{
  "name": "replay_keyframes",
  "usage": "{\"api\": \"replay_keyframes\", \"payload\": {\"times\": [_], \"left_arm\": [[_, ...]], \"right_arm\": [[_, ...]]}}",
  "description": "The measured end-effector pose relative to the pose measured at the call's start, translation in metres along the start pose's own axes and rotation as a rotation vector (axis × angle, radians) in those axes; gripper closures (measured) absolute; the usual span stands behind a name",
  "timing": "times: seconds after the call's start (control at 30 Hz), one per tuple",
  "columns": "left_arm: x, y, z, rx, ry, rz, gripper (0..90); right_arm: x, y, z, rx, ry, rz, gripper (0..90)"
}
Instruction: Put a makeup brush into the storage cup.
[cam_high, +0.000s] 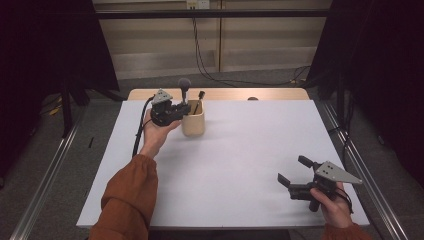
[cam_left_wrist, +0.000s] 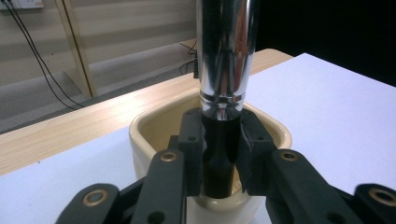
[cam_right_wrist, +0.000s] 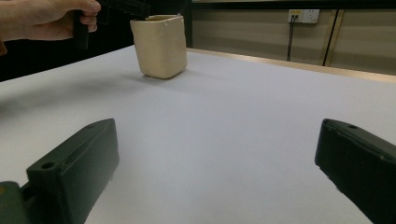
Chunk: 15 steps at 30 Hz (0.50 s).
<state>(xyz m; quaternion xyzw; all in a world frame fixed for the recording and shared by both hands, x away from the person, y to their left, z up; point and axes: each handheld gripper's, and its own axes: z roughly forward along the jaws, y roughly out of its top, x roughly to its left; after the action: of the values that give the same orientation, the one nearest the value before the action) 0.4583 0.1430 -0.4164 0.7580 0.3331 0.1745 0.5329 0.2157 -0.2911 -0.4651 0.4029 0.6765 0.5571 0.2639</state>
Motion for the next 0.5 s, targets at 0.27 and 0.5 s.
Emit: {"api": "replay_keyframes", "payload": {"times": [0.27, 0.5], "left_arm": [[-0.0034, -0.0003, 0.0018, 0.007, 0.005, 0.012, 74.4], [-0.0029, -0.0012, 0.0035, 0.019, 0.014, -0.017, 72.6]], "right_arm": [[0.0010, -0.0005, 0.0011, 0.009, 0.006, -0.001, 0.0], [0.0019, -0.0007, 0.0018, 0.015, 0.014, -0.002, 0.0]]}}
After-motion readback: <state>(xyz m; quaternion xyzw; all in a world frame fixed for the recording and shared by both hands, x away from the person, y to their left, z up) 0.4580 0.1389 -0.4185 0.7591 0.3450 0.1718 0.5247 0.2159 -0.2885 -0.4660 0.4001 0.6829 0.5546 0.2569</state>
